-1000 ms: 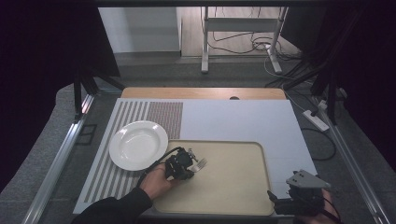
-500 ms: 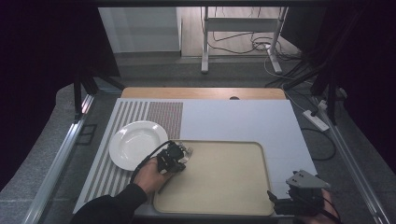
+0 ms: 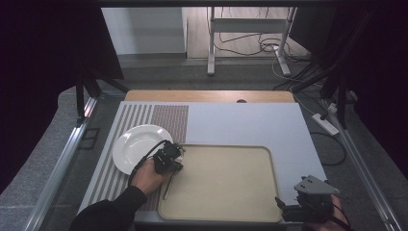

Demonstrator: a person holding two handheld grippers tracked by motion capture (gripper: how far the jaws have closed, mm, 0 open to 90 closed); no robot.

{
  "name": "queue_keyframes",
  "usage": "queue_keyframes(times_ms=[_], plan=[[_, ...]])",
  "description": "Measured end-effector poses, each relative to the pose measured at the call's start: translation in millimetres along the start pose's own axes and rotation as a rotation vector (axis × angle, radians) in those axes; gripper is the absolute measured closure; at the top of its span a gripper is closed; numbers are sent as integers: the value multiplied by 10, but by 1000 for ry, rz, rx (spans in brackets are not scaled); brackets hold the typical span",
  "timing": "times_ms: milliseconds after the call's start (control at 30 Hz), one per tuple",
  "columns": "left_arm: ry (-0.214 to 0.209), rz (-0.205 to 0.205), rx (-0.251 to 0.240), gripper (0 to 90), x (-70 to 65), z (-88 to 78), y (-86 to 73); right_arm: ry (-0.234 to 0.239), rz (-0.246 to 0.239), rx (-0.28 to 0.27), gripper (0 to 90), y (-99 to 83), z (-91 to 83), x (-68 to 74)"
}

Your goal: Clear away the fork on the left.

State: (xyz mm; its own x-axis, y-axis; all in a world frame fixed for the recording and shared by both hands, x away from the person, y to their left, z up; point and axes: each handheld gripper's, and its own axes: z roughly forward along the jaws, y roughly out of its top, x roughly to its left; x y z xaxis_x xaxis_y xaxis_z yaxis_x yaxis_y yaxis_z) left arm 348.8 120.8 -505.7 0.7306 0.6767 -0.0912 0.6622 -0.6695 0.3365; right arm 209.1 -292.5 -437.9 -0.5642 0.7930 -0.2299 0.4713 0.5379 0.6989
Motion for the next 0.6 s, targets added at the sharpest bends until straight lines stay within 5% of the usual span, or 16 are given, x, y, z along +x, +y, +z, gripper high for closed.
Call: queue_keyframes(times_ms=[200, 433, 600], plan=[[2, -5, -5, 883, 17, -17, -19, 0, -1, -1, 0, 0, -1, 0], [-55, 5, -157, 772, -2, -216, -71, 2, 0, -3, 0, -1, -1, -1], [-51, 22, -215, 699, -34, -300, -95, 2, 0, -4, 0, -1, -2, -1]])
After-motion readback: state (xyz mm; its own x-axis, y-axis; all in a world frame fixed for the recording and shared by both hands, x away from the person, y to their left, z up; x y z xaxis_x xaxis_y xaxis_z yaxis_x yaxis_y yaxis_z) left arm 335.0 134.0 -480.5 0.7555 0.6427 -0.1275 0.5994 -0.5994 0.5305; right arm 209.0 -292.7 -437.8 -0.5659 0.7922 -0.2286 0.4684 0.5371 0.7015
